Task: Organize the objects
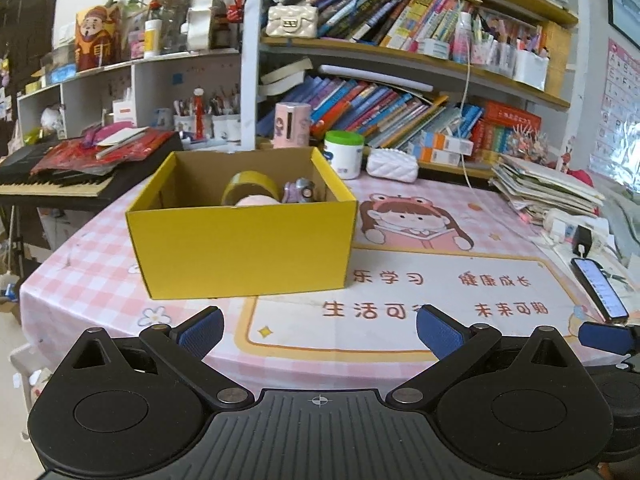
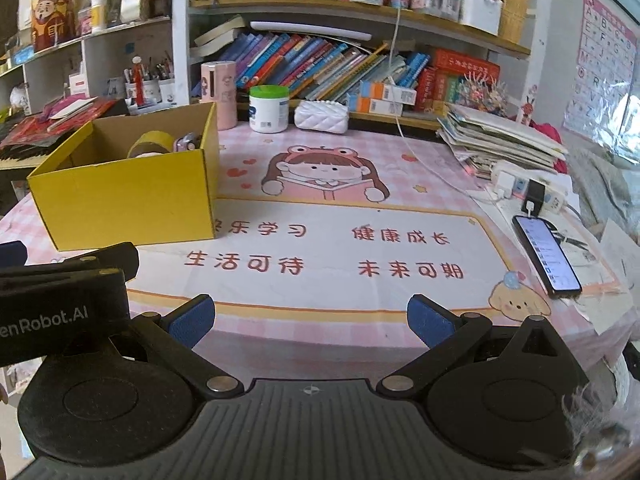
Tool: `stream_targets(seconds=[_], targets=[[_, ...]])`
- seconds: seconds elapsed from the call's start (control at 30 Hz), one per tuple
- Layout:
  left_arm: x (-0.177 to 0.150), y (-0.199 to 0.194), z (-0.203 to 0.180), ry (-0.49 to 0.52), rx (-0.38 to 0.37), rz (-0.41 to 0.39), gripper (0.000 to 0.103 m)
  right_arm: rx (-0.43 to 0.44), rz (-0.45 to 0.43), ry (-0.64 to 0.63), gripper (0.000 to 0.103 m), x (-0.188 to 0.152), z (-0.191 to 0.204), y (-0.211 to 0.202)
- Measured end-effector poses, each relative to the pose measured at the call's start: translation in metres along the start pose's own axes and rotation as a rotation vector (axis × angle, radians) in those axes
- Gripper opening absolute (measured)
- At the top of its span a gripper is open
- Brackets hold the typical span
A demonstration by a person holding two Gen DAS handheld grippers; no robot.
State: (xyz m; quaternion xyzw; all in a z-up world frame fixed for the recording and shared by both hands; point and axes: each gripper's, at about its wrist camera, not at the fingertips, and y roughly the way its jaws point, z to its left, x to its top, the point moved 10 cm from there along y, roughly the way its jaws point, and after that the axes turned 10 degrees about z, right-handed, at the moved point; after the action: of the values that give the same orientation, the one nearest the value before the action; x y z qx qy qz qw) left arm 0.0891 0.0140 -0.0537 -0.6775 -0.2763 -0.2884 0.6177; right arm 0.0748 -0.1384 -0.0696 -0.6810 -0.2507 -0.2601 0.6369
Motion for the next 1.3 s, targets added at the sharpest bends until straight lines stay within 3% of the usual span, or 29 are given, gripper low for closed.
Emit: stream_targets(seconds=[0.6, 1.3], targets=[[-0.004, 0.007, -0.024, 0.003, -0.007, 0.061, 0.103, 0.023, 0.029, 0.027, 0.103, -0.007, -0.014, 0.001], [-0.007, 0.005, -0.04, 0.02, -0.017, 0.075, 0.103, 0.013, 0.033, 0.058, 0.103, -0.013, -0.031, -0.003]])
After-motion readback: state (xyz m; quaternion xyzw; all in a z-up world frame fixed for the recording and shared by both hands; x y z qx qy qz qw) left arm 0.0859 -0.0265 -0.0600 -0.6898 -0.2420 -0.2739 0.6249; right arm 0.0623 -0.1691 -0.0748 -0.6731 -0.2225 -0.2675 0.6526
